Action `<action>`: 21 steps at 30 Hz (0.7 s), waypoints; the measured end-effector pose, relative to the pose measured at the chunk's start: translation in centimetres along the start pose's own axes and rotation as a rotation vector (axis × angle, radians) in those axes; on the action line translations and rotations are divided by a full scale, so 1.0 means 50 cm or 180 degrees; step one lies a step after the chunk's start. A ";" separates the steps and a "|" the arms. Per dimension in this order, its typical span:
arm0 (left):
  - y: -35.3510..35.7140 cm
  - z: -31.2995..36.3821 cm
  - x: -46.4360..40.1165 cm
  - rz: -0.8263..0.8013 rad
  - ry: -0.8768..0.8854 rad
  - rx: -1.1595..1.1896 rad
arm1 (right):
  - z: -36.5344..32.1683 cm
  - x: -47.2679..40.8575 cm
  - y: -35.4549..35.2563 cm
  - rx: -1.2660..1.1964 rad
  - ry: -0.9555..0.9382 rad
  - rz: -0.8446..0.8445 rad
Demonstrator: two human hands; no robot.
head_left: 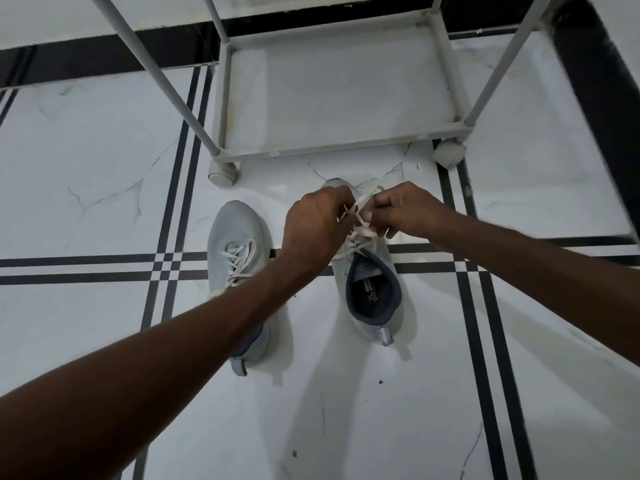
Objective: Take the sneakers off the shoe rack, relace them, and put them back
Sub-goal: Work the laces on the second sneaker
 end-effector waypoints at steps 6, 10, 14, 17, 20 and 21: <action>0.004 -0.001 0.006 -0.0114 -0.0562 0.0978 | 0.016 0.000 0.004 -0.0745 0.0426 -0.0623; 0.000 -0.007 0.004 -0.0357 -0.0892 0.1625 | 0.019 -0.003 0.015 -0.1237 0.0907 -0.0668; 0.001 -0.030 0.013 -0.0635 -0.1258 0.2037 | 0.019 -0.005 0.006 -0.1528 0.1015 -0.0252; 0.006 -0.053 0.026 -0.0818 -0.1552 0.2050 | 0.032 0.003 -0.009 -0.1599 0.0956 0.0197; 0.010 -0.079 0.039 -0.0914 -0.1960 0.1839 | 0.026 0.010 -0.018 -0.1576 0.0767 0.0532; 0.011 -0.089 0.042 -0.0989 -0.2113 0.1777 | 0.021 0.011 -0.023 -0.1546 0.0701 0.0625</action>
Point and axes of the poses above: each hand's wrist, its own x-axis away from the middle knuckle, its own y-axis out of the palm, z = x × y, the point moved 1 cm from there along -x, towards the middle knuckle, and after that the axes turned 10 degrees about -x, right-handed, at the moved point
